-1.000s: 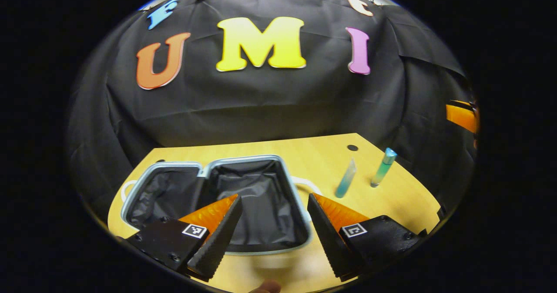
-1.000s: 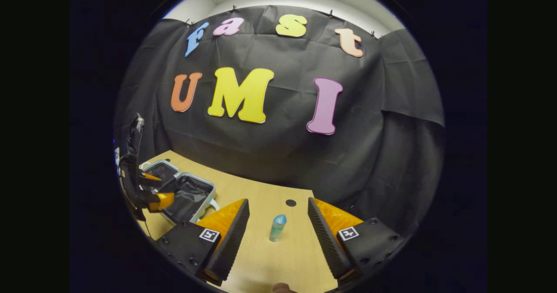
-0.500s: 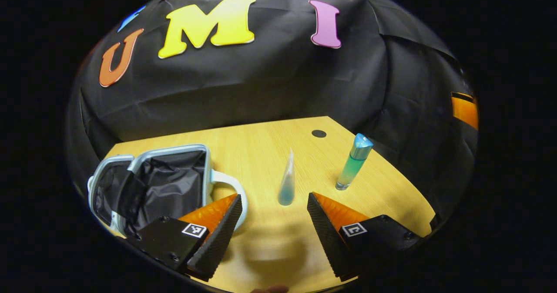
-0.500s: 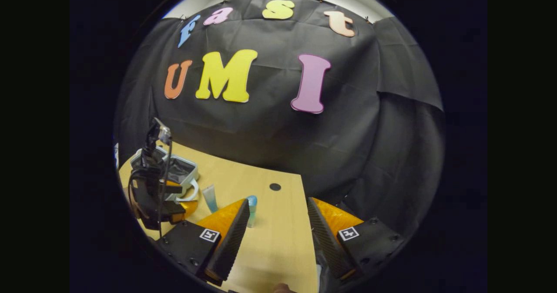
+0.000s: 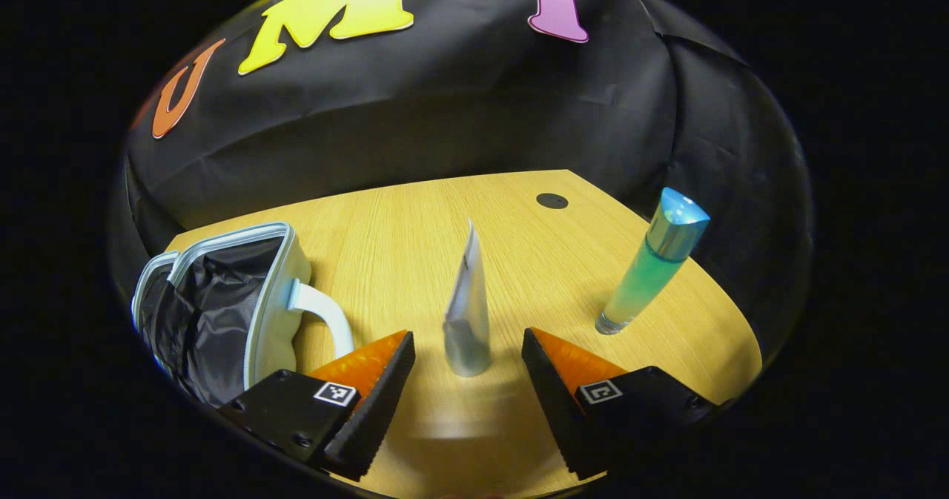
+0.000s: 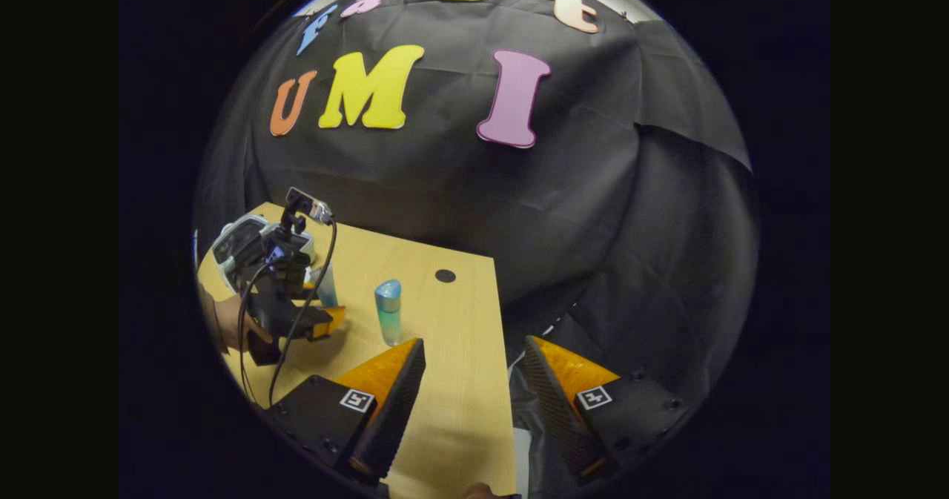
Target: First open the suitcase, pack the skin care products into it, and then close the suitcase.
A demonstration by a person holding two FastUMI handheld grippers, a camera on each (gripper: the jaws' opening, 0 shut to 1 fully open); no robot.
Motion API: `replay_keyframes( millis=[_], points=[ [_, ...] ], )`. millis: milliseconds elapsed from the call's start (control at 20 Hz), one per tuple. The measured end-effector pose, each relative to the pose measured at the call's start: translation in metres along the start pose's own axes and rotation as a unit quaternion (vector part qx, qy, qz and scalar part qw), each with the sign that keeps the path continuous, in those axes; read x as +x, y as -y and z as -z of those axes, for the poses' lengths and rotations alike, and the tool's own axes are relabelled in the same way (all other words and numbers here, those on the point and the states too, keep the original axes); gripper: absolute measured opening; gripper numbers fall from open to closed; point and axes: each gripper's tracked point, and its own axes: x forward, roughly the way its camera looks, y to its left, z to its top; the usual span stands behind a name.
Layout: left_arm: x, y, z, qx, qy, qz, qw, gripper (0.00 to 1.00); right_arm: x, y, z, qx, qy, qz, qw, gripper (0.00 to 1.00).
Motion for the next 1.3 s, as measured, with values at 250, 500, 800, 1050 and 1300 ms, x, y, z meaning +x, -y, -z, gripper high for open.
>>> replay_keyframes(
  millis=[250,500,800,1050,1300],
  points=[
    [0.016,-0.002,0.000,-0.008,-0.001,-0.005,1.000,0.69,0.007,0.004,0.015,0.011,-0.019,0.000,1.000,0.80],
    [0.009,0.006,0.000,-0.020,-0.009,0.015,1.000,0.39,0.024,-0.007,0.025,0.026,-0.028,-0.021,0.999,0.80],
    [-0.049,0.009,-0.023,-0.025,0.010,0.023,0.999,0.37,0.062,-0.058,0.027,0.038,-0.033,-0.078,0.996,0.80],
    [-0.119,-0.003,-0.030,-0.028,0.014,0.002,1.000,0.37,0.106,-0.108,0.033,0.027,-0.033,-0.121,0.992,0.80],
    [-0.184,-0.035,-0.017,-0.044,0.007,-0.050,0.998,0.37,0.149,-0.140,0.039,0.050,-0.045,-0.131,0.989,0.80]
  ],
)
